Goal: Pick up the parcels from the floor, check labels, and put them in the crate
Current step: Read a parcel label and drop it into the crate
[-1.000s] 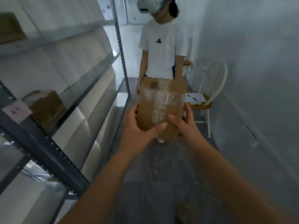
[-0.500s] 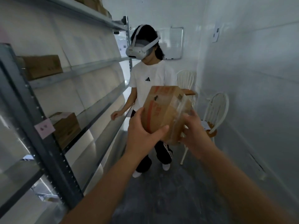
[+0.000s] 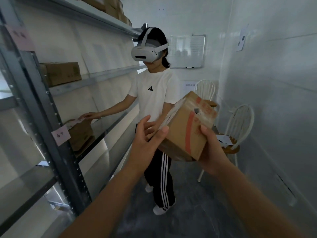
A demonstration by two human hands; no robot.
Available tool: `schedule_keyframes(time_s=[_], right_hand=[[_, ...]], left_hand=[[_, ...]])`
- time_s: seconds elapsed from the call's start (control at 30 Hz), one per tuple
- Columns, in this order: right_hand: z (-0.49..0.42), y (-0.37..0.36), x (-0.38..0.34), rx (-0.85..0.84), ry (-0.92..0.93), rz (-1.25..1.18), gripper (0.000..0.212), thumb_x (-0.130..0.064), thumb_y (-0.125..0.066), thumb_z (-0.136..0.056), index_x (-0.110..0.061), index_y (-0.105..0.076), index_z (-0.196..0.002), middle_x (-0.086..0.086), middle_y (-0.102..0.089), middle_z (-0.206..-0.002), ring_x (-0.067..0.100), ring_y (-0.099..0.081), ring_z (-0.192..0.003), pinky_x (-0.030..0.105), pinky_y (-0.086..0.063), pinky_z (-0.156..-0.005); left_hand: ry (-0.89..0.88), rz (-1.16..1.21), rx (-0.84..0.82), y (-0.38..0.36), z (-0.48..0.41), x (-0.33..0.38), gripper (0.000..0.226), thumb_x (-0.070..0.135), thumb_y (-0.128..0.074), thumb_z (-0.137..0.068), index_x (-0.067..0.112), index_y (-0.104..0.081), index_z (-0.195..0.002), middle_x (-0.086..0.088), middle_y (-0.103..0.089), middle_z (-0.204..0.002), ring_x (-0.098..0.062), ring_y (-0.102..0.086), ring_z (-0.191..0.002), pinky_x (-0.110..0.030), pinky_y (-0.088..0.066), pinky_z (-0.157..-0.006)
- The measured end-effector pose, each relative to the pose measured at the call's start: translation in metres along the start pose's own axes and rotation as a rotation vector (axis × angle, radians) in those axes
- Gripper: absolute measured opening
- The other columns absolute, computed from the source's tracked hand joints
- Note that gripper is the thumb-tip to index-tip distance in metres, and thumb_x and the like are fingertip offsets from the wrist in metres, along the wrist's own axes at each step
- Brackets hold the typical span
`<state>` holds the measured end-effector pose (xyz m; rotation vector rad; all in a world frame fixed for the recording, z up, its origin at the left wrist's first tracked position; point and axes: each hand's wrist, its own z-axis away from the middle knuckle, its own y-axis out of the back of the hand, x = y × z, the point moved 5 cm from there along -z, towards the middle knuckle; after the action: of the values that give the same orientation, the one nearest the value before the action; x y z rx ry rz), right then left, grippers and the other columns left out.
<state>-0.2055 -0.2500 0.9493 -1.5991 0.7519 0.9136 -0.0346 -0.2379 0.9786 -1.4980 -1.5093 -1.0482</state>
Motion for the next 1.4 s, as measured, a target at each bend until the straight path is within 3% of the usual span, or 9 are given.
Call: schedule_keyframes(time_s=[0.17, 0.5, 0.6, 0.73, 0.9, 1.03, 1.13, 1.23, 1.4], right_hand=[[-0.01, -0.013, 0.014, -0.09, -0.042, -0.113, 0.089, -0.052, -0.089, -0.027, -0.021, -0.064, -0.106, 0.007, -0.074, -0.096, 0.023, -0.072, -0.084, 0.036, -0.058, -0.061], [-0.021, -0.053, 0.039, -0.303, -0.248, -0.24, 0.055, -0.052, -0.069, -0.059, -0.022, -0.074, -0.103, 0.013, -0.067, -0.117, 0.028, -0.068, -0.098, 0.046, -0.05, -0.09], [-0.028, -0.058, 0.037, -0.277, -0.202, -0.1, 0.041, -0.039, -0.045, -0.085, -0.019, -0.069, -0.111, 0.011, -0.07, -0.112, 0.025, -0.069, -0.099, 0.041, -0.056, -0.082], [-0.039, -0.073, 0.046, -0.366, -0.089, -0.003, 0.061, -0.034, -0.052, -0.086, -0.029, -0.032, -0.144, 0.012, -0.057, -0.132, 0.032, -0.052, -0.123, 0.056, -0.038, -0.105], [-0.038, -0.115, 0.062, -0.5, -0.192, -0.018, 0.069, -0.052, -0.057, -0.083, -0.03, -0.033, -0.144, 0.006, -0.057, -0.131, 0.03, -0.051, -0.123, 0.043, -0.054, -0.084], [-0.023, -0.152, 0.07, -0.655, -0.215, 0.072, 0.101, -0.063, -0.075, -0.059, -0.038, -0.026, -0.144, 0.001, -0.053, -0.137, 0.026, -0.053, -0.124, 0.05, -0.047, -0.094], [0.0, -0.18, 0.079, -0.757, -0.231, 0.089, 0.077, -0.043, -0.071, -0.071, -0.031, -0.039, -0.139, -0.001, -0.066, -0.118, 0.022, -0.063, -0.11, 0.04, -0.051, -0.086], [0.021, -0.204, 0.088, -0.714, -0.222, 0.08, 0.047, -0.035, -0.063, -0.075, -0.021, -0.056, -0.119, 0.004, -0.072, -0.107, 0.023, -0.067, -0.102, 0.035, -0.054, -0.08], [0.071, -0.248, 0.105, -0.649, -0.227, -0.084, 0.055, -0.038, -0.059, -0.068, -0.016, -0.057, -0.118, 0.01, -0.068, -0.113, 0.023, -0.068, -0.098, 0.038, -0.057, -0.083]], left_hand=[[0.275, 0.143, -0.127, 0.012, 0.001, -0.006, 0.099, 0.07, -0.073, -0.056, 0.029, -0.039, -0.14, 0.004, -0.053, -0.135, -0.015, -0.056, -0.119, -0.043, -0.047, -0.102], [0.333, 0.4, -0.144, 0.032, 0.018, 0.002, 0.044, 0.03, -0.058, -0.075, 0.019, -0.059, -0.118, -0.003, -0.074, -0.103, -0.016, -0.072, -0.089, -0.026, -0.058, -0.07], [0.241, 0.336, -0.001, 0.043, 0.036, 0.004, 0.056, 0.026, -0.061, -0.075, 0.023, -0.05, -0.13, -0.001, -0.072, -0.11, -0.016, -0.07, -0.097, -0.025, -0.057, -0.072], [0.147, 0.16, 0.169, 0.068, 0.061, 0.021, 0.067, 0.028, -0.066, -0.073, 0.033, -0.042, -0.136, 0.007, -0.071, -0.111, -0.013, -0.069, -0.1, -0.024, -0.057, -0.074], [0.2, -0.076, 0.231, 0.111, 0.101, 0.044, 0.076, 0.033, -0.077, -0.069, 0.037, -0.043, -0.137, 0.002, -0.066, -0.121, -0.021, -0.064, -0.111, -0.047, -0.05, -0.096], [0.202, -0.214, 0.266, 0.134, 0.139, 0.062, 0.076, 0.028, -0.073, -0.073, 0.038, -0.039, -0.14, 0.002, -0.064, -0.124, -0.018, -0.063, -0.112, -0.042, -0.053, -0.094], [0.219, -0.28, 0.286, 0.147, 0.166, 0.073, 0.073, 0.029, -0.072, -0.075, 0.038, -0.039, -0.14, 0.003, -0.063, -0.125, -0.02, -0.063, -0.113, -0.041, -0.054, -0.09], [0.2, -0.266, 0.531, 0.165, 0.194, 0.087, 0.061, 0.048, -0.069, -0.076, 0.039, -0.048, -0.133, 0.003, -0.063, -0.125, -0.024, -0.062, -0.114, -0.05, -0.05, -0.095], [-0.01, -0.155, 1.014, 0.182, 0.259, 0.111, 0.045, 0.059, -0.041, -0.08, 0.046, -0.045, -0.123, 0.02, -0.045, -0.134, -0.011, -0.036, -0.135, -0.043, -0.024, -0.117]])
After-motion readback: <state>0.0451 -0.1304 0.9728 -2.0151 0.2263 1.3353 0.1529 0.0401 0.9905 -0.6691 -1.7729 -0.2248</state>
